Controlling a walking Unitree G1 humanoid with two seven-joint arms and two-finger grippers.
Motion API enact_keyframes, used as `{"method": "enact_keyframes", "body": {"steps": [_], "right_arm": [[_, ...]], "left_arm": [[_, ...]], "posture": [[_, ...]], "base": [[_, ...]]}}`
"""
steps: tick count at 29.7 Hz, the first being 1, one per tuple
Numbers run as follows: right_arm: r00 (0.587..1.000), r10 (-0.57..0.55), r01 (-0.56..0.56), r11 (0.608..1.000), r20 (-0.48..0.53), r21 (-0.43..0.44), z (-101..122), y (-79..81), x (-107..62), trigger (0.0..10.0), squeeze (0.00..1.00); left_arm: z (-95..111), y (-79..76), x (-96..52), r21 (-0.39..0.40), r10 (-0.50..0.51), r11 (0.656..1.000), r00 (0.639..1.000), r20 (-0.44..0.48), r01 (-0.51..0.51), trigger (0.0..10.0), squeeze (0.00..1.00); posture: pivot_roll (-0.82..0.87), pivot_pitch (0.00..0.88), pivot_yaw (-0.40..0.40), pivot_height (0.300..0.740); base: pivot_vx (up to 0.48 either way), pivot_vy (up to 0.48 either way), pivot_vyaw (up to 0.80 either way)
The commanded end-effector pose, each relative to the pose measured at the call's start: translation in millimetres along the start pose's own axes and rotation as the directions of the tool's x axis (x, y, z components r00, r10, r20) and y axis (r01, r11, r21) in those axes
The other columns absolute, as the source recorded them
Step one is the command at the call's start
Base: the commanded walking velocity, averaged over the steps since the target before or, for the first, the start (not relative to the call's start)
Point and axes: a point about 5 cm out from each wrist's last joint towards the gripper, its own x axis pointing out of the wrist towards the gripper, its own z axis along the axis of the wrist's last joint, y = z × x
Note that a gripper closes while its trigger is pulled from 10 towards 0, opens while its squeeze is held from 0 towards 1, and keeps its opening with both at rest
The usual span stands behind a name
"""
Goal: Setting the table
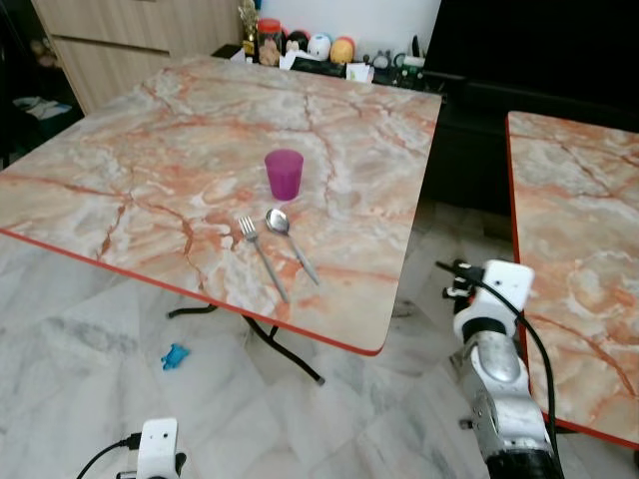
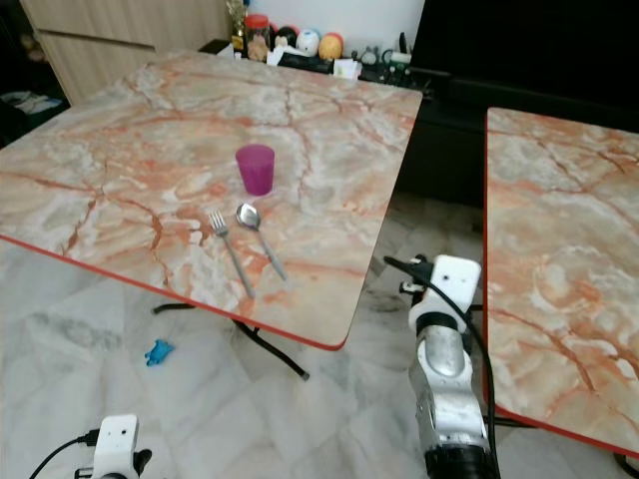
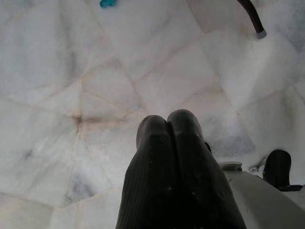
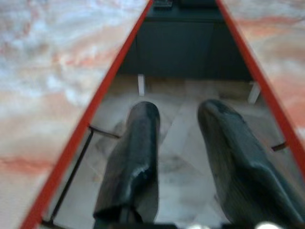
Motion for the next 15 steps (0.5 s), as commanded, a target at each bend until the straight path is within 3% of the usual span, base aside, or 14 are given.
{"method": "enact_keyframes", "body": {"steps": [1,5,10,12,15], "right_arm": [[0.998,-0.039,0.038,0.999,-0.058,-0.023,-14,-6.7,0.1,10.0,0.0],[0.967,-0.084,0.079,0.996,-0.239,-0.029,-53,-14.8,-6.4,10.0,0.0],[0.936,-0.035,0.015,0.998,-0.35,-0.061,-82,-12.7,-16.0,10.0,0.0],[0.898,0.043,-0.073,0.996,-0.437,-0.051,-102,-5.0,-24.1,10.0,0.0],[0.883,0.076,-0.118,0.991,-0.464,-0.061,-109,-1.0,-28.0,10.0,0.0]], "left_arm": [[-4,-0.1,-0.9,0.0,0.001,1.0,1.0,-0.008,-0.001,10.0,0.0],[-2,-0.5,-0.6,-0.003,0.001,1.0,1.0,-0.001,-0.001,10.0,0.0],[-2,-0.5,-0.5,-0.003,0.001,1.0,1.0,0.001,-0.001,10.0,0.0],[-1,-0.1,-0.5,-0.003,0.002,1.0,1.0,0.003,-0.002,10.0,0.0],[-1,-0.1,-0.5,-0.003,0.001,1.0,1.0,0.002,-0.001,10.0,0.0]], "posture": [[0.08,0.082,-0.023,0.74],[0.09,0.084,-0.022,0.74],[0.08,0.085,-0.022,0.74],[0.08,0.088,-0.021,0.74],[0.08,0.088,-0.021,0.74]], "base": [[0.0,0.0,0.0],[0.0,0.0,0.0],[0.0,0.0,0.0],[0.0,0.0,0.0],[0.0,0.0,0.0]]}}
